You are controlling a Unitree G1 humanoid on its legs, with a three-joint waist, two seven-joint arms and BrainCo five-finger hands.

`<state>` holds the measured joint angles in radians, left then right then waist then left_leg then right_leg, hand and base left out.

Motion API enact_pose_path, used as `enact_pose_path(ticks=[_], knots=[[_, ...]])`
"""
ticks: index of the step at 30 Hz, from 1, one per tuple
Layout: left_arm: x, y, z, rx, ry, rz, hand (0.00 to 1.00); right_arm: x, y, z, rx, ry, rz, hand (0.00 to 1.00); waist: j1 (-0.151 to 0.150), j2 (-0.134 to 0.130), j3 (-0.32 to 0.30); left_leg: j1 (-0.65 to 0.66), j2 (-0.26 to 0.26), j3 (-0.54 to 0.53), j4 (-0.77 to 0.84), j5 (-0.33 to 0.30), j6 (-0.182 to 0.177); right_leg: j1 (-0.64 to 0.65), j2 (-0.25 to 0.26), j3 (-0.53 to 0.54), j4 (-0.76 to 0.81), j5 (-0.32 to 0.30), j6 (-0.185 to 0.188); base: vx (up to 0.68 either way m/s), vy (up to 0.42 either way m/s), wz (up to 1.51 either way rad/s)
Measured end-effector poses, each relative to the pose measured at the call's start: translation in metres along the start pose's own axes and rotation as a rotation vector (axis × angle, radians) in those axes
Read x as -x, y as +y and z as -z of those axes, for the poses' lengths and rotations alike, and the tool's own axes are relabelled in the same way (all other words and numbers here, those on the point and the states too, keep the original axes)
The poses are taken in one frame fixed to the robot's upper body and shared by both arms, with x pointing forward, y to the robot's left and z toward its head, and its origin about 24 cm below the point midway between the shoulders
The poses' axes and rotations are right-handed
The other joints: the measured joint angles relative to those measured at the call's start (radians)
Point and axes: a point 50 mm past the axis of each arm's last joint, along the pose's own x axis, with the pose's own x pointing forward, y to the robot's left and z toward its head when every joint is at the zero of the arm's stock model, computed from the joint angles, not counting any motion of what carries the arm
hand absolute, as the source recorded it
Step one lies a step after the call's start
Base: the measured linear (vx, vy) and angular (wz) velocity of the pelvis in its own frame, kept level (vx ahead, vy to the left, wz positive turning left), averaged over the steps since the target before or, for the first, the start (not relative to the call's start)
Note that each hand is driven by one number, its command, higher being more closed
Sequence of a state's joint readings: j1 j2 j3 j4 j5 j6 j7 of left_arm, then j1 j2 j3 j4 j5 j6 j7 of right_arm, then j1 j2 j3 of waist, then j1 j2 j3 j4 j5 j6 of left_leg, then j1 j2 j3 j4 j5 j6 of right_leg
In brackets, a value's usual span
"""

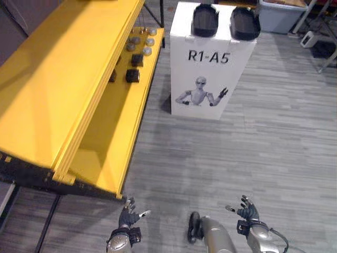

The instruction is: Walk over and take plastic housings, then place them on the shelf

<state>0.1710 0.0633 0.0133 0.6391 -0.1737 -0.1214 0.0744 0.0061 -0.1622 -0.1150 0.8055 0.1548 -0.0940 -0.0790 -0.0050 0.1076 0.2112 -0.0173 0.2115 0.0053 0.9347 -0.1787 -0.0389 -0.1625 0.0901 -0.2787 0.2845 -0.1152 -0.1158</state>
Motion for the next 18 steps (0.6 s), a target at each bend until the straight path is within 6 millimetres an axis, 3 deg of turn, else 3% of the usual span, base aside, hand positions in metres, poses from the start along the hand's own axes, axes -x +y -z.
enact_pose_path(ticks=[1,2,4,6,7,8,9,10,11,12,14,15,17,18], knots=[[0.000,0.001,0.000,-0.001,0.000,-0.003,0.00,0.000,0.002,0.000,-0.002,0.002,-0.003,0.00,0.001,0.003,0.002,-0.020,0.007,0.008,0.054,-0.003,0.003,0.027,0.009,0.008,-0.020,0.001,-0.002,0.60,-0.232,-0.58],[0.000,0.002,0.000,-0.004,0.003,-0.005,0.00,0.000,0.006,0.002,-0.011,0.009,-0.011,0.00,0.023,-0.009,0.019,-0.090,0.016,0.024,0.193,-0.031,0.017,0.130,0.033,0.042,-0.092,0.004,-0.008,0.48,-0.134,-0.54],[0.001,0.001,0.002,-0.001,0.009,-0.002,0.00,0.000,0.007,0.006,-0.013,0.029,-0.008,0.00,0.049,-0.029,0.032,-0.182,-0.025,0.028,0.229,-0.076,0.020,0.251,0.034,0.093,-0.170,0.003,-0.010,0.55,-0.115,-0.66],[0.001,-0.003,0.001,0.011,0.003,0.004,0.00,-0.005,0.006,-0.005,-0.025,0.003,0.001,0.00,0.076,-0.035,0.046,-0.315,-0.123,0.017,-0.005,-0.110,-0.001,0.349,0.011,0.165,-0.232,-0.003,-0.011,0.59,0.017,-0.87],[0.001,-0.004,0.000,0.014,0.000,0.004,0.00,-0.007,0.007,-0.010,-0.034,-0.009,0.002,0.00,0.081,-0.036,0.054,-0.334,-0.147,0.017,-0.100,-0.105,-0.004,0.370,0.001,0.184,-0.242,-0.010,-0.004,0.58,0.093,-0.92],[0.002,-0.006,0.002,0.021,0.004,0.007,0.00,-0.008,0.007,-0.014,-0.041,-0.021,0.005,0.00,0.090,-0.040,0.060,-0.359,-0.193,0.003,-0.319,-0.068,-0.004,0.405,-0.019,0.212,-0.252,-0.045,0.015,0.49,0.126,-0.79],[0.004,-0.008,0.004,0.030,0.009,0.009,0.00,-0.008,0.006,-0.012,-0.040,-0.016,0.008,0.00,0.097,-0.021,0.055,-0.364,-0.203,-0.012,-0.532,0.032,-0.006,0.442,-0.017,0.240,-0.267,-0.079,0.028,0.50,0.140,-0.75],[0.004,-0.007,0.006,0.030,0.014,0.007,0.00,-0.007,0.007,-0.008,-0.041,-0.003,0.007,0.00,0.104,-0.020,0.057,-0.357,-0.198,-0.009,-0.565,0.110,-0.003,0.467,-0.022,0.255,-0.270,-0.098,0.031,0.54,0.161,-0.76],[0.006,-0.002,0.010,0.034,0.030,-0.011,0.00,-0.004,0.013,-0.001,-0.046,0.016,-0.007,0.00,0.129,-0.032,0.049,-0.322,-0.206,0.021,-0.588,0.223,0.035,0.495,-0.041,0.297,-0.269,-0.128,0.040,0.56,0.146,-0.56],[0.003,-0.001,0.006,0.048,0.020,-0.023,0.00,-0.004,0.019,-0.002,-0.041,0.013,-0.028,0.00,0.126,-0.060,0.049,-0.336,-0.231,0.036,-0.560,0.187,0.069,0.493,-0.073,0.305,-0.258,-0.137,0.042,0.57,0.139,-0.38],[-0.001,-0.004,0.003,0.049,0.019,-0.018,0.00,-0.004,0.018,0.000,-0.034,0.023,-0.026,0.00,0.127,-0.068,0.049,-0.341,-0.249,0.048,-0.493,0.142,0.101,0.488,-0.099,0.320,-0.204,-0.128,0.060,0.52,0.128,-0.04],[0.001,-0.002,0.007,0.050,0.033,-0.025,0.00,-0.003,0.017,0.005,-0.019,0.043,-0.027,0.00,0.134,-0.071,0.039,-0.317,-0.252,0.067,-0.479,0.105,0.112,0.460,-0.109,0.348,-0.104,-0.128,0.071,0.57,0.159,-0.23],[0.003,0.001,0.014,0.053,0.056,-0.041,0.00,-0.002,0.020,0.009,-0.010,0.060,-0.038,0.00,0.132,-0.079,0.030,-0.250,-0.264,0.079,-0.519,0.056,0.120,0.384,-0.117,0.353,0.127,-0.122,0.161,0.44,0.147,-0.23],[0.003,0.005,0.016,0.042,0.066,-0.047,0.00,-0.001,0.022,0.014,-0.007,0.076,-0.047,0.00,0.125,-0.088,0.031,-0.178,-0.283,0.076,-0.558,0.033,0.131,0.293,-0.131,0.355,0.367,-0.052,0.301,0.45,0.154,0.06]])
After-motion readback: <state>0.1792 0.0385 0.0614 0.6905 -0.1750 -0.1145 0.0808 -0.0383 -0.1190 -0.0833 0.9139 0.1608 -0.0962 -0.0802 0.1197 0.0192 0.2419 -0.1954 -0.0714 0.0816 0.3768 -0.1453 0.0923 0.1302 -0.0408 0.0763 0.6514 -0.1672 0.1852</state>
